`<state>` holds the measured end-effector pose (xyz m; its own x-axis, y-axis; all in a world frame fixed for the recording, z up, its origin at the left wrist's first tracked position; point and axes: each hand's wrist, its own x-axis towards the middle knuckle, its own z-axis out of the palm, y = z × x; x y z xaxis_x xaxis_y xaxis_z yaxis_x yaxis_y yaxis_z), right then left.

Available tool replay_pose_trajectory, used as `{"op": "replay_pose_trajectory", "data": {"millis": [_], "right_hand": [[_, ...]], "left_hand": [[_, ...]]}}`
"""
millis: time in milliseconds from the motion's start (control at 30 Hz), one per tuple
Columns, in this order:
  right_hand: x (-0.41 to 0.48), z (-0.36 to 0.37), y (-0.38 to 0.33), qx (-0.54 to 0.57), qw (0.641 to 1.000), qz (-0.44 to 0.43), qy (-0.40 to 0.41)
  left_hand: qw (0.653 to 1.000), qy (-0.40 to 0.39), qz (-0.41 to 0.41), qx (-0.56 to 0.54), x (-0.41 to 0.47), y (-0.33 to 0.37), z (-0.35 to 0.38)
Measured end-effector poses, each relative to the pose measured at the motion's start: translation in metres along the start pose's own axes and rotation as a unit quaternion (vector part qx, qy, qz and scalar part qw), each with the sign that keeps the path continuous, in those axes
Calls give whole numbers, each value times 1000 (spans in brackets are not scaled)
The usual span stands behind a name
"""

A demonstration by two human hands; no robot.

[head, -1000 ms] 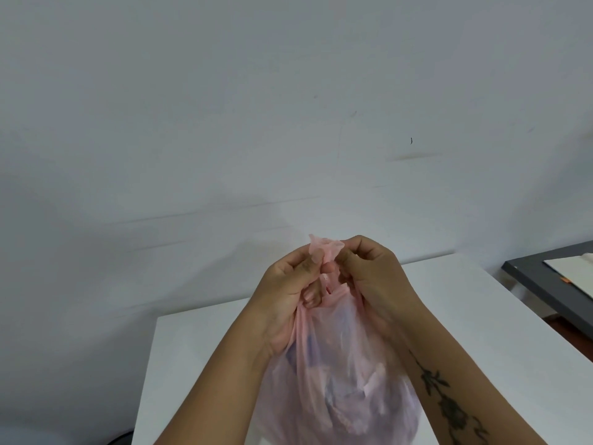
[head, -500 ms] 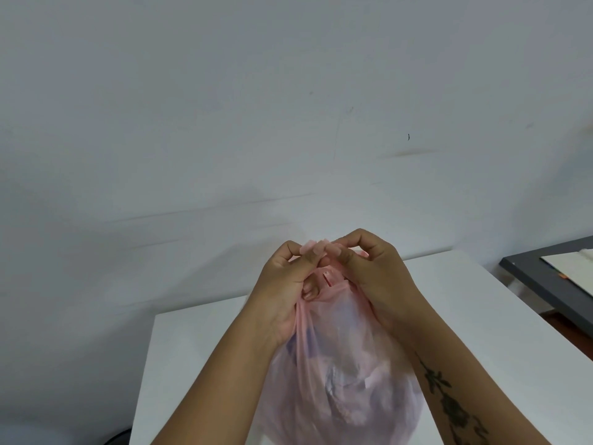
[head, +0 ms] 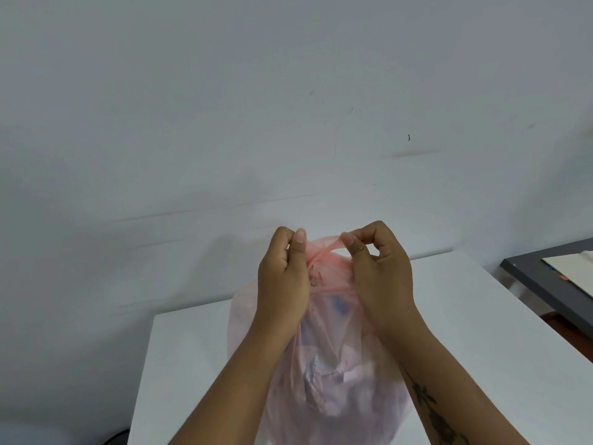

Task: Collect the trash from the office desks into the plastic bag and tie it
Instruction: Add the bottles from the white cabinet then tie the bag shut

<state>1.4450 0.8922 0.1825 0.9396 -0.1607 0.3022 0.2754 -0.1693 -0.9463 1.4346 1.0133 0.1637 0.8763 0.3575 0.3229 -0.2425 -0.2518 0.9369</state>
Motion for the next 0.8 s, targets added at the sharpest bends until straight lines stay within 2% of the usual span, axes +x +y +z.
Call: {"op": "replay_pose_trajectory", "data": {"millis": [100, 233, 333, 467, 567, 633, 700, 800], "right_hand": [[1, -1, 4, -8, 1000, -1, 5], [5, 0, 12, -72, 997, -21, 1], [11, -2, 16, -175, 979, -18, -102], [18, -9, 12, -212, 946, -36, -241], [18, -16, 7, -207, 916, -13, -345], [17, -19, 6, -212, 901, 18, -378], [19, -21, 7, -180, 901, 48, -393], [22, -26, 6, -66, 909, 89, -402]], "left_hand": [[1000, 12, -27, -7, 1, -6, 0], [998, 37, 27, 40, 0, -5, 1], [997, 44, 39, 51, -1, -3, 2], [998, 57, 11, 40, 3, -9, 1], [999, 40, -7, 36, 8, -12, 0], [999, 23, -9, 35, 11, -11, -1], [1000, 3, -14, 28, 13, -11, -3], [998, -47, -37, -9, 13, -9, -8]]}}
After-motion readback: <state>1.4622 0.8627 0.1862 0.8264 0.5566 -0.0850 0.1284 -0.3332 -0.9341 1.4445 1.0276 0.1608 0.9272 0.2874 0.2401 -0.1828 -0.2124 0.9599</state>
